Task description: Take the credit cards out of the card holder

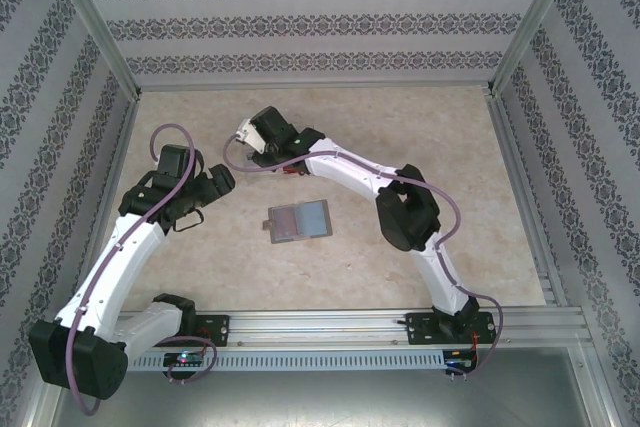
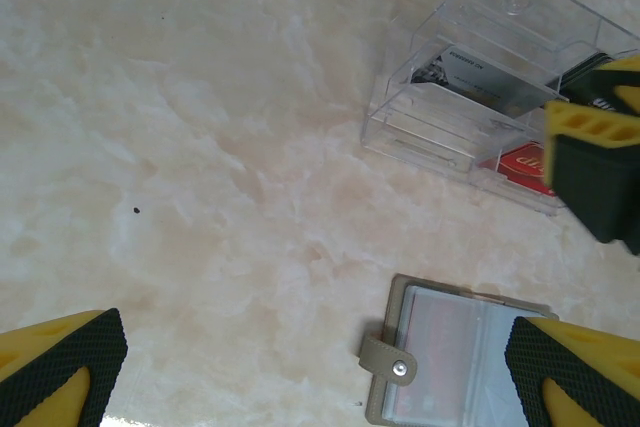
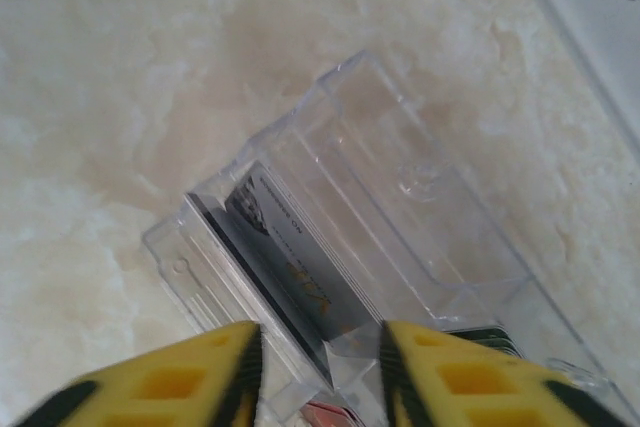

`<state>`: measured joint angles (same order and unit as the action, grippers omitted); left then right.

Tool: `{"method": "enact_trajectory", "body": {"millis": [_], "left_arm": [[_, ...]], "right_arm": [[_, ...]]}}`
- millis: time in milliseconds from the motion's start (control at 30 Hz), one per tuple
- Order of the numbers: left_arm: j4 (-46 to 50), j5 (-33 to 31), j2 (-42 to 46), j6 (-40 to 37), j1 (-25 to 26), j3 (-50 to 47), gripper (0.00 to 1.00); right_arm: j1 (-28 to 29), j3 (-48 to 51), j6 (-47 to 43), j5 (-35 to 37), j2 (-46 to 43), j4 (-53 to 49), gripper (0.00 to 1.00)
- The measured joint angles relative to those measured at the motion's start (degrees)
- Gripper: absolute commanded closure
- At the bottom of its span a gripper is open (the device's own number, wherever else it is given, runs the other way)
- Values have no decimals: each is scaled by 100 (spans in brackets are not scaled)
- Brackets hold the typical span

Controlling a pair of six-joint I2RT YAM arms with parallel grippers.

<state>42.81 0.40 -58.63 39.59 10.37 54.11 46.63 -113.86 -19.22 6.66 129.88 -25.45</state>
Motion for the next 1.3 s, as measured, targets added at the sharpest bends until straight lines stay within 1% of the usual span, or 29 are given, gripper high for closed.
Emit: {"method": "enact_trajectory", "body": {"millis": [67,100,200,467,633,1033,1300], "left_arm": [[4,0,15,0,0,0,0],[4,0,17,-2,0,0,0],[7,0,20,-2,0,0,0],[7,0,20,-22,0,0,0],[7,0,20,-24,0,0,0],[7,0,17,-26,0,0,0],[7,0,17,-39,0,0,0]], "right_arm": [[0,-122,-72,48,175,-107,54],[0,-197,-94,85,264,-155,52],[2,-365,-173,214,450,-247,50],[2,-817,-197,686,758,-306,49],[2,-876,-197,809,857,-310,48],[-15,-1287,9,1351,1220,-306,50],[-68,-1325,197,1456,1239,-310,52]]}}
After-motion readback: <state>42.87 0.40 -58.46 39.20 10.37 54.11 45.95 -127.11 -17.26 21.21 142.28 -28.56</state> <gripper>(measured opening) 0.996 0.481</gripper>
